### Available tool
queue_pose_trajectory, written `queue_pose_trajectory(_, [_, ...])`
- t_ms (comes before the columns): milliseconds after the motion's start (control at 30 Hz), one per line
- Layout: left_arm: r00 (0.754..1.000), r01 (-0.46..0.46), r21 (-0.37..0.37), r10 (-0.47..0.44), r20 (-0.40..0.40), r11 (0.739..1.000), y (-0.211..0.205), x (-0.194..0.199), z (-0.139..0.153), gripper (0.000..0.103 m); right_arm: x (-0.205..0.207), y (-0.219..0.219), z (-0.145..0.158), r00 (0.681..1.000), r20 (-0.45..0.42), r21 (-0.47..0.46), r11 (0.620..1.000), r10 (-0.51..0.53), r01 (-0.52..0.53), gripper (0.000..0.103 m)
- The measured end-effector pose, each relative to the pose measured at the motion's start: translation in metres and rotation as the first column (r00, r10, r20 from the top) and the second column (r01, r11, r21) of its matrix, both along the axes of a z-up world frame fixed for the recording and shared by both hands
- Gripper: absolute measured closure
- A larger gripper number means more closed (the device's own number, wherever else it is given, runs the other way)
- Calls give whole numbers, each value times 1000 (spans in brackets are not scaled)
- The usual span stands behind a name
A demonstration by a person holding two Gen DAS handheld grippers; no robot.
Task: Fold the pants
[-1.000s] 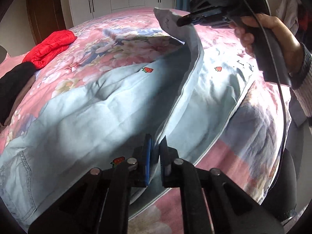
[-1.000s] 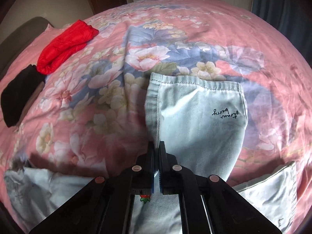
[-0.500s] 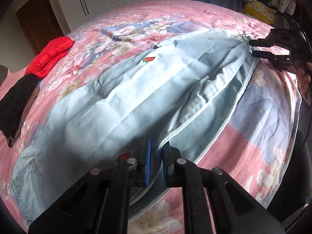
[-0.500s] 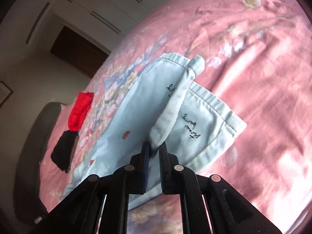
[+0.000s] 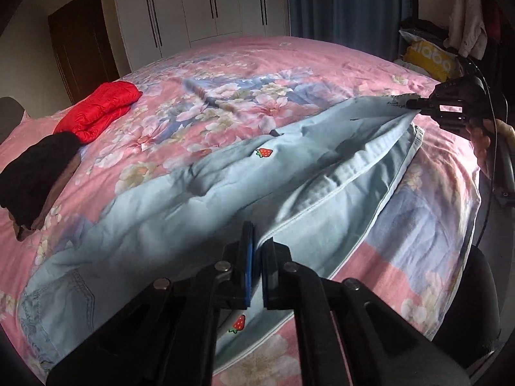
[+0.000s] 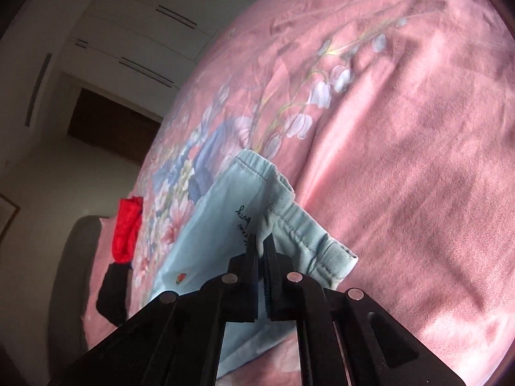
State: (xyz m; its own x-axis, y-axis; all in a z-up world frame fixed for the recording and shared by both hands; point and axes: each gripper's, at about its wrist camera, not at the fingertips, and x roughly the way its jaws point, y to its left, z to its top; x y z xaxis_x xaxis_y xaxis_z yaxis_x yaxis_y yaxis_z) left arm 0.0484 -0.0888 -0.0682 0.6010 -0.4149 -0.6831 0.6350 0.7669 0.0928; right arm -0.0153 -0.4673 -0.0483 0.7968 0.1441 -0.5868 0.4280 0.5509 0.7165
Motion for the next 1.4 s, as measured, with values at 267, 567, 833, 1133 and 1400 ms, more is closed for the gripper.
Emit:
queue_pose_trajectory(267, [999,29,126,-27,-19,992,-4,-16,-29,96,-23,2,-7,996,-57,7,998,69,-69,98])
queue_pose_trajectory(567, [998,-39,39,40,-37,998,38,-38,-10,62,-38,3,6,987,-152,-191,981,-52,22,79])
queue_pose_trajectory(833, [851,-520,-293,459,-253,802,191,-41,9,58,-2,117,48,945,-137,-509,797,298,-325,71])
queue_pose_trajectory(1133, [605,-793,-491,567,-559,361,327,-63,-18,59,32,243,-3,720,-355,-561,480,597,-674,71])
queue_pose_trajectory(1400, [560,-828,-473,490,-668,300,328,-27,-43,60,24,257,-16,700,-433,-578,421,567,-699,71])
